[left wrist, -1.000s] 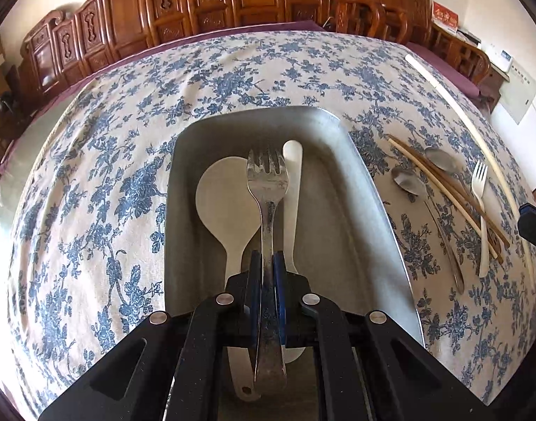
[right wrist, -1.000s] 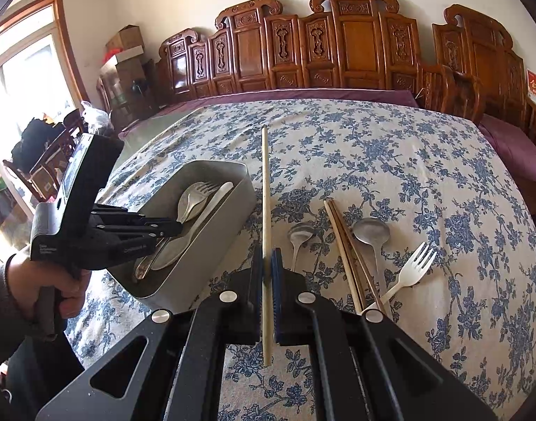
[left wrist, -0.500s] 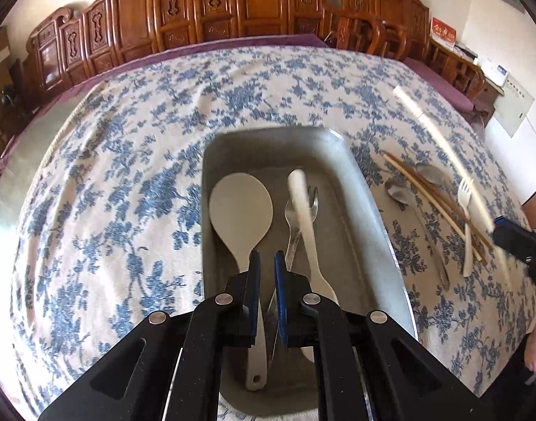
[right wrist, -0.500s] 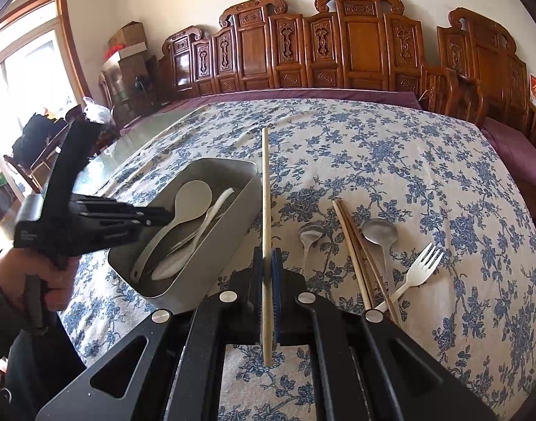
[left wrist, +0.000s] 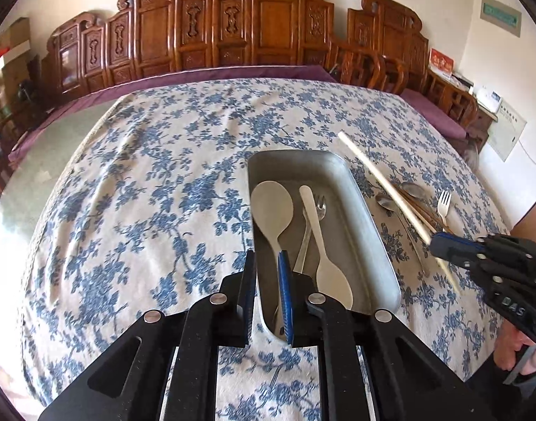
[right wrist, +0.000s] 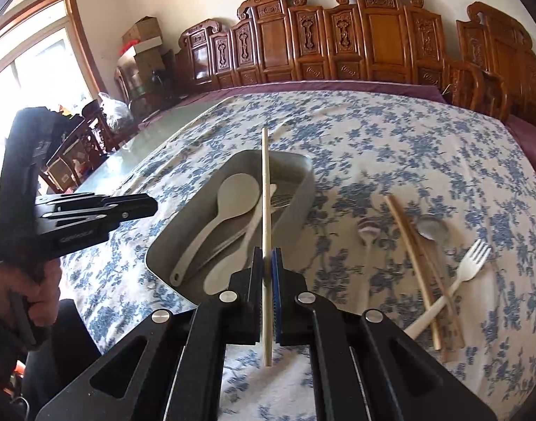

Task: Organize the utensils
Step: 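Lower the wooden chopstick into the grey tray and open the right gripper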

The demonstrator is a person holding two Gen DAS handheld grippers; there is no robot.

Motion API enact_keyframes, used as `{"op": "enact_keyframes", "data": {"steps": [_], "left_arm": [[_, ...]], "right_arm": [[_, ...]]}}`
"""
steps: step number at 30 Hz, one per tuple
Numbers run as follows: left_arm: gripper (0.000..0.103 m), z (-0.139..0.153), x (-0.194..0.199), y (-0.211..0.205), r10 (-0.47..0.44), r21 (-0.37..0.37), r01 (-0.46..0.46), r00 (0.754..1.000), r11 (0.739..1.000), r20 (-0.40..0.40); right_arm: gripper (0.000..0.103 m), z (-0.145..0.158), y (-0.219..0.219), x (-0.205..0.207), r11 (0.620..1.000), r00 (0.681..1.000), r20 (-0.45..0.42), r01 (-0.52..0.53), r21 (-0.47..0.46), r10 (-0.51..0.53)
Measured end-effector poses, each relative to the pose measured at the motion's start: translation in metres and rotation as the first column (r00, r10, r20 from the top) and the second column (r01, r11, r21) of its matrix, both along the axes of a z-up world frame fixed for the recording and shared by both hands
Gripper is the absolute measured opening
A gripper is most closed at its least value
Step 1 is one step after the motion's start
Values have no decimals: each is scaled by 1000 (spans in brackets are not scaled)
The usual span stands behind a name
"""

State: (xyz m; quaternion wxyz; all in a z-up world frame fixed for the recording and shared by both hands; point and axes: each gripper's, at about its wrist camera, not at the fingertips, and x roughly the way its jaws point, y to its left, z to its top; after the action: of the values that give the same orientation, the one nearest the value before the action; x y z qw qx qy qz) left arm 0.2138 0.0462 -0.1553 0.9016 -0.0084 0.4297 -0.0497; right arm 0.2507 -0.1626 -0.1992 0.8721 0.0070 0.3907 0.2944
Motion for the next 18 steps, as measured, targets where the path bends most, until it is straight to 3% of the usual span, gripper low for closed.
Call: {"op": "enact_keyframes", "data": {"steps": [8, 14, 18], "left_arm": [[12, 7, -12, 13, 16, -16, -16, 1000, 1000, 26], [12, 12, -15, 21, 25, -7, -25, 999, 1000, 40], [12, 15, -16, 26, 29, -2, -29, 999, 1000, 45]], "right_arm": [[6, -5, 37, 9, 1000, 999, -48, 8, -10, -8], [6, -23, 67, 24, 998, 995, -91, 28, -61, -34], [6, -31, 75, 36, 998, 992, -116, 48, -48, -53]]}}
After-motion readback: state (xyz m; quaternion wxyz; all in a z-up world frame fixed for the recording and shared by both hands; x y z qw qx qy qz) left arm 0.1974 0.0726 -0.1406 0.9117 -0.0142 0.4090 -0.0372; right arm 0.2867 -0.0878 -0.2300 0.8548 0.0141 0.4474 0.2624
